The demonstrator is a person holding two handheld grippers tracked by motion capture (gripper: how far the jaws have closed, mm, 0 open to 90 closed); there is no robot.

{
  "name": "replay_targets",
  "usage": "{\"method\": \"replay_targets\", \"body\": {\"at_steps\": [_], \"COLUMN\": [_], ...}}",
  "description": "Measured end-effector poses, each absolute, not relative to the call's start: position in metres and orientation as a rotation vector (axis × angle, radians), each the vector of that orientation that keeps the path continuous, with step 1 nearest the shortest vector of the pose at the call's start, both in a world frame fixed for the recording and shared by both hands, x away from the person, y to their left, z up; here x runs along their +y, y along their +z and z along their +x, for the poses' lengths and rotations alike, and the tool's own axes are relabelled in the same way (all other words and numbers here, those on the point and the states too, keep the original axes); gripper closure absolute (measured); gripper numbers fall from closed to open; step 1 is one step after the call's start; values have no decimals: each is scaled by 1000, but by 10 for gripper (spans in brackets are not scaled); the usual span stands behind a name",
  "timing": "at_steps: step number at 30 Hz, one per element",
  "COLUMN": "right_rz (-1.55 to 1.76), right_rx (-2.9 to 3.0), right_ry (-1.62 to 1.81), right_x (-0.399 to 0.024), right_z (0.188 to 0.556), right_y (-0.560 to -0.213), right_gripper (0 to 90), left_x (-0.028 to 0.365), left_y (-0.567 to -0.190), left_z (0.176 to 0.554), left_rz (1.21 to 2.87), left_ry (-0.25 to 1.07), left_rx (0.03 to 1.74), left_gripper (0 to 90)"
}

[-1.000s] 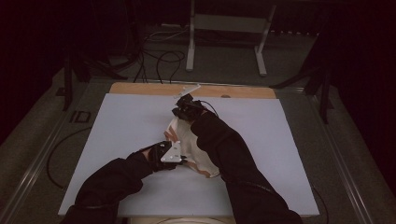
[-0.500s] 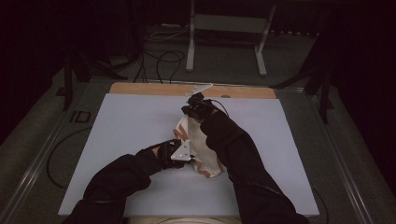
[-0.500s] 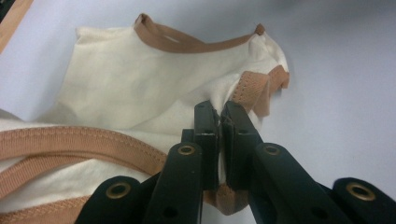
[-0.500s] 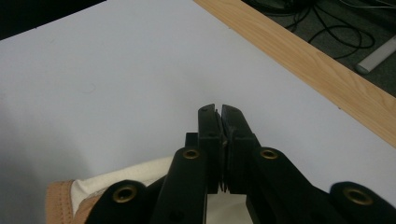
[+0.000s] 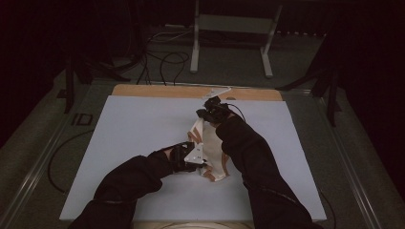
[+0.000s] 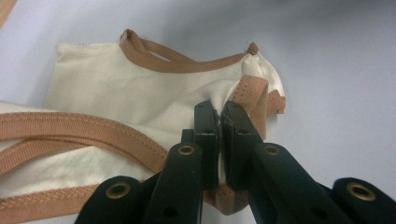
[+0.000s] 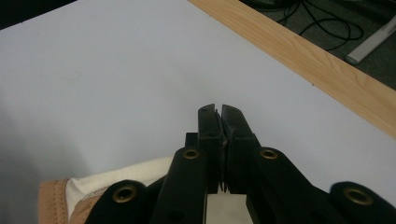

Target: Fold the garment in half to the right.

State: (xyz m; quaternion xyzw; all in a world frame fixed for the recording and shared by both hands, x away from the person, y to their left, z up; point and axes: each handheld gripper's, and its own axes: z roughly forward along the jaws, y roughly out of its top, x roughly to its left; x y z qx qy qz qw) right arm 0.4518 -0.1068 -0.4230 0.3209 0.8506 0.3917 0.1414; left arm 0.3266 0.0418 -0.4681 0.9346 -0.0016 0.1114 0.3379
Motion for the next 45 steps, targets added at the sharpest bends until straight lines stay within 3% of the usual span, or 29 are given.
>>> {"method": "replay_targets", "body": {"at_steps": [17, 45], "right_rz": [1016, 1086], "right_rx": [2423, 2376], "right_ry": [1134, 1141], "right_x": [-150, -188], "right_z": [448, 463], "right_y": [-447, -485], "right_gripper": [882, 877], "left_x": [21, -25], "left_y": [-474, -487], "left_z": [329, 342], "left_rz": [2493, 2538], "left_ry": [246, 157], "left_rx": [-46, 90], "left_gripper": [865, 858]}}
